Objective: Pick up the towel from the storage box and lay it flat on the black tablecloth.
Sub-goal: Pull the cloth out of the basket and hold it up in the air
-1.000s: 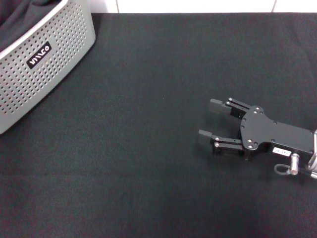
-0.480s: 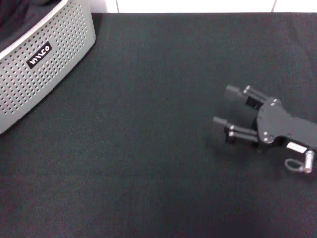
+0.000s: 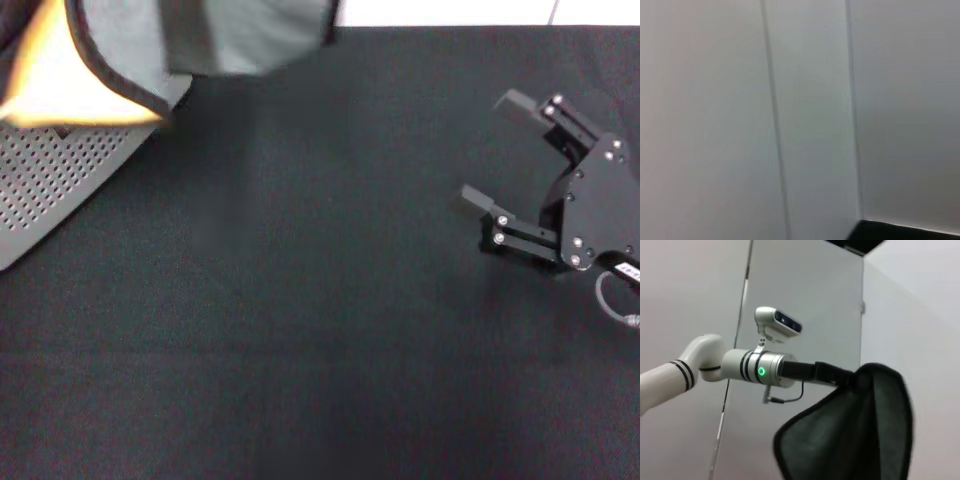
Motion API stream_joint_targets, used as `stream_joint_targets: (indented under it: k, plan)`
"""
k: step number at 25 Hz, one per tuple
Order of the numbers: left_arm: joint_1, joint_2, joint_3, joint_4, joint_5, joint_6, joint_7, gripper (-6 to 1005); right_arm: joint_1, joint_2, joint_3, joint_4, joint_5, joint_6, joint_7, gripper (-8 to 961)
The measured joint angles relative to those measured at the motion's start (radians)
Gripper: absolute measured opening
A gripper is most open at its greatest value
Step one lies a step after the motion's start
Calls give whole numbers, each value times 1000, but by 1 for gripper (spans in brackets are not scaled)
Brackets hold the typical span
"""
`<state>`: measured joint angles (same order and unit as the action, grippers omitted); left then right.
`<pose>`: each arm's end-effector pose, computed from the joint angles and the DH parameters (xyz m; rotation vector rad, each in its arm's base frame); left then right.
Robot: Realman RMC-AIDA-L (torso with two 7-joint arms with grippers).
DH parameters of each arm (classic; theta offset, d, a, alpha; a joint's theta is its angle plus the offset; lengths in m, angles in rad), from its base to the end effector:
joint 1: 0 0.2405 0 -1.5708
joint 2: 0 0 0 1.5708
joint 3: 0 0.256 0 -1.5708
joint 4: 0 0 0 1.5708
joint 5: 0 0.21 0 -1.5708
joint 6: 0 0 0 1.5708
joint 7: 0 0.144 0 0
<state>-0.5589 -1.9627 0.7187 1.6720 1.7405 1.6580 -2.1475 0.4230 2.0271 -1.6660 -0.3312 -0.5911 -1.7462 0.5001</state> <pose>-0.0963 0.3402 0.1935 -2.4901 -0.2019 -0.7253 0.2162 0.2763 -0.0177 -2.2625 -0.1357 1.4139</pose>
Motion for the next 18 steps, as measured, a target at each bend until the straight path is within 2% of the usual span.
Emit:
stream_joint_targets:
  k: [2, 6, 10, 14, 18]
  plan:
    - [-1, -4, 6, 2, -2, 11, -10, 5, -11, 0, -3, -20, 7, 1, -48, 871]
    - [4, -17, 75, -3, 14, 29, -20, 5, -34, 0, -12, -71, 17, 17, -159, 868]
    - [12, -39, 122, -8, 60, 30, -7, 5, -33, 1, -11, -99, 32, 18, -176, 868]
    - [33, -55, 192, -64, 87, 31, 47, 4, -44, 2, -9, -110, 54, 25, -177, 869]
    - [44, -77, 209, -150, 87, 31, 109, 4, -33, 2, -11, -88, 68, 58, -166, 869]
